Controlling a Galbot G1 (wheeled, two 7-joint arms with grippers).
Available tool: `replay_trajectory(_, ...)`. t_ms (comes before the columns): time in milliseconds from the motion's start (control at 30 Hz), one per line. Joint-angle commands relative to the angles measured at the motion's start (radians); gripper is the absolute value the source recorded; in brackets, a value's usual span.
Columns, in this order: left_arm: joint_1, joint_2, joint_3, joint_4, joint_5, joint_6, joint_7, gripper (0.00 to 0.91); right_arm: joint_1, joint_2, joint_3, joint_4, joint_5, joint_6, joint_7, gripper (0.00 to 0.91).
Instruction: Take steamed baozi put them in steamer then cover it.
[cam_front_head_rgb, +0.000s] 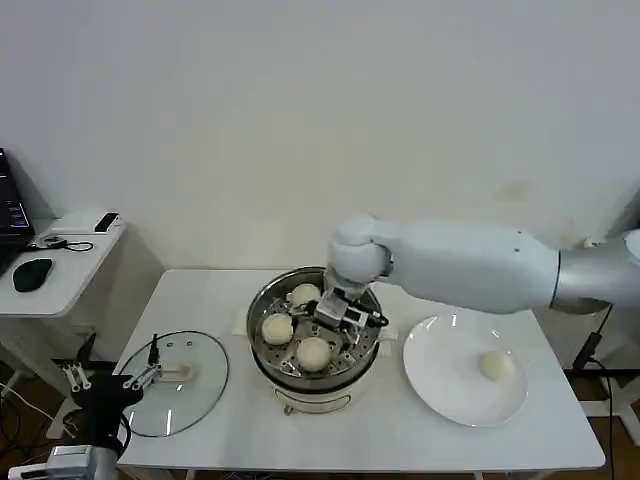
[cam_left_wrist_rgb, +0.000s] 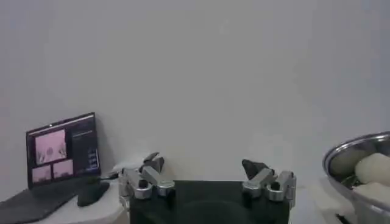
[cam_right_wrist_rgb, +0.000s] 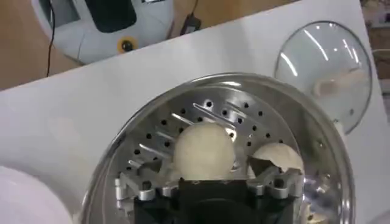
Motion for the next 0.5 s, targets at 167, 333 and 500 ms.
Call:
replay_trajectory(167, -0.019, 0.023, 0.028, 0.008, 0.002, 0.004, 0.001, 0.907, 0.051, -0.216, 0.091, -0.023, 0.071, -0.307, 0.069, 0.907)
replay_trajectory(333, -0.034, 0.048, 0.040, 0.014, -0.001, 0.009, 0.003, 0.907, 0.063, -0.390, 0.081, 0.034, 0.050, -0.387, 0.077, 0.907)
replay_trajectory(500, -0.053, 0.089, 0.049, 0.019, -0.011, 0.020, 0.006, 0.907, 0.058, -0.594, 0.050, 0.121, 0.008, -0.426, 0.083, 0.907)
